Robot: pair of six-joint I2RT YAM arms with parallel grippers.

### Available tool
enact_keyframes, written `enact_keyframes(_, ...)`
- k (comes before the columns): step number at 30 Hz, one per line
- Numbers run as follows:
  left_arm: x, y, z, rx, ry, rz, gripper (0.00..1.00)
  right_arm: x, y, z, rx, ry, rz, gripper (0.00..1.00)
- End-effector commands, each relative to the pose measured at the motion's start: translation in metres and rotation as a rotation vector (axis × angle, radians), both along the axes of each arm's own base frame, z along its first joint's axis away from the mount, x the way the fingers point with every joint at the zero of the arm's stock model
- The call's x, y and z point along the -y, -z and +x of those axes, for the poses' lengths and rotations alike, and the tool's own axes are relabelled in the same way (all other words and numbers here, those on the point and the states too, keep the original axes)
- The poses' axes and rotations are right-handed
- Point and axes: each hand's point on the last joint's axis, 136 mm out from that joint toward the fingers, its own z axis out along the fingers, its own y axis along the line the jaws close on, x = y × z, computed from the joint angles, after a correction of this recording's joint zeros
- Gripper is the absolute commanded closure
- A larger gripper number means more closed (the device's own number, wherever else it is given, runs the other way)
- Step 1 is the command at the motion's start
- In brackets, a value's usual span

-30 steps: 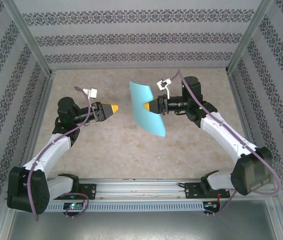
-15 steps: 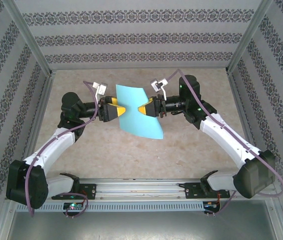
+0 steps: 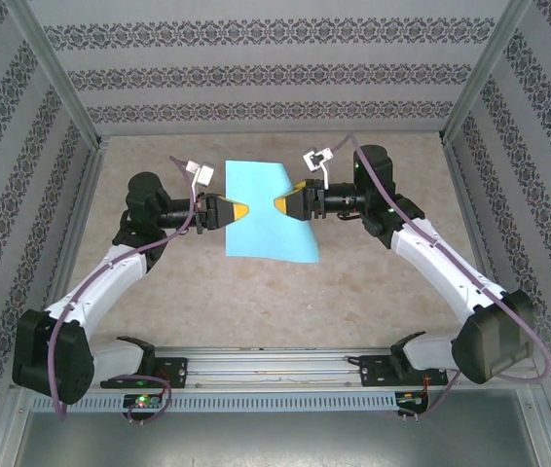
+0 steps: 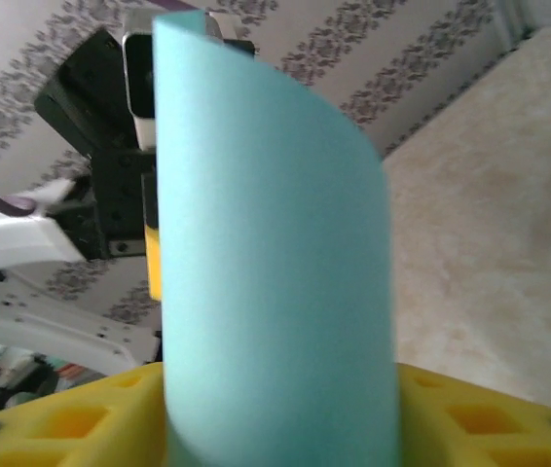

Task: Fold a paper plane with a square sheet of paper (fold left side to right side)
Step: Place a square sheet of paper at the center of the table.

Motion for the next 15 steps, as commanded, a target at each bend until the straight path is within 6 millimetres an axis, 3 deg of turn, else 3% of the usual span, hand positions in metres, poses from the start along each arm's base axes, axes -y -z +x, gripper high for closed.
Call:
enact_keyframes(1, 0.000, 0.040, 0.014, -0.128, -0.067, 0.115, 1.00, 0.026, 0.020, 0.020, -0.021, 0.185, -0.076, 0.30)
enact_keyframes(5, -0.002, 0.098, 0.030, -0.318, -0.117, 0.201, 1.00, 0.065, 0.060, 0.046, -0.112, 0.423, -0.192, 0.21)
enact_keyframes(8, -0.004, 0.149, 0.037, -0.439, -0.145, 0.280, 0.99, 0.082, 0.092, 0.053, -0.177, 0.528, -0.265, 0.21)
enact_keyframes(11, -0.011, 0.199, 0.039, -0.531, -0.171, 0.394, 0.99, 0.087, 0.120, 0.053, -0.248, 0.567, -0.311, 0.22)
enact_keyframes(15, -0.021, 0.248, 0.040, -0.608, -0.200, 0.518, 0.99, 0.082, 0.149, 0.052, -0.311, 0.593, -0.355, 0.30)
